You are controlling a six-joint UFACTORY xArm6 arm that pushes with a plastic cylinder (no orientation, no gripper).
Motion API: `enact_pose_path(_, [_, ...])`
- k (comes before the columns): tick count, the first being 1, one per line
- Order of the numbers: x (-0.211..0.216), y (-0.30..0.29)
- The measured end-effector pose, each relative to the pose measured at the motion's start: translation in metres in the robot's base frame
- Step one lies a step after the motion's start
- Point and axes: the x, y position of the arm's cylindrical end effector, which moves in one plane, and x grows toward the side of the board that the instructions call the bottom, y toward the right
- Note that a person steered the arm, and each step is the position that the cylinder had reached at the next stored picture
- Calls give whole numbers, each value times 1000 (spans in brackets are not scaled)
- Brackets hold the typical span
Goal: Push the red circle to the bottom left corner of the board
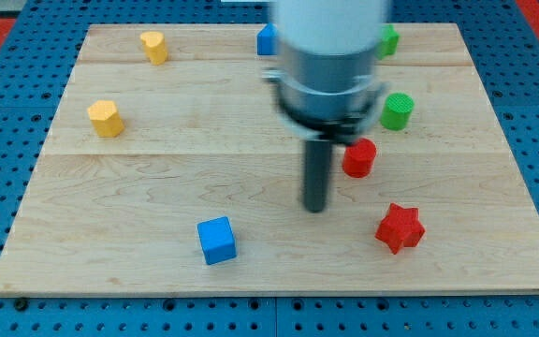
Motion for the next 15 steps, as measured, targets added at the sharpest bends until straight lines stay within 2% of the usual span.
enact_pose_path(1, [-38,63])
enact_pose_path(2, [-59,49])
enact_pose_path(3, [-59,-38])
enact_pose_path(5, [-86,-73])
enact_pose_path(6, [-84,-142])
enact_pose_path(7, [-61,-183])
enact_pose_path(8, [-33,-183])
enact_pose_path(10, [-15,-161])
enact_pose_path(11, [-1,-199])
enact_pose_path(12, [3,-272])
enact_pose_path(13, [4,-288])
enact_pose_path(15, [-25,-209])
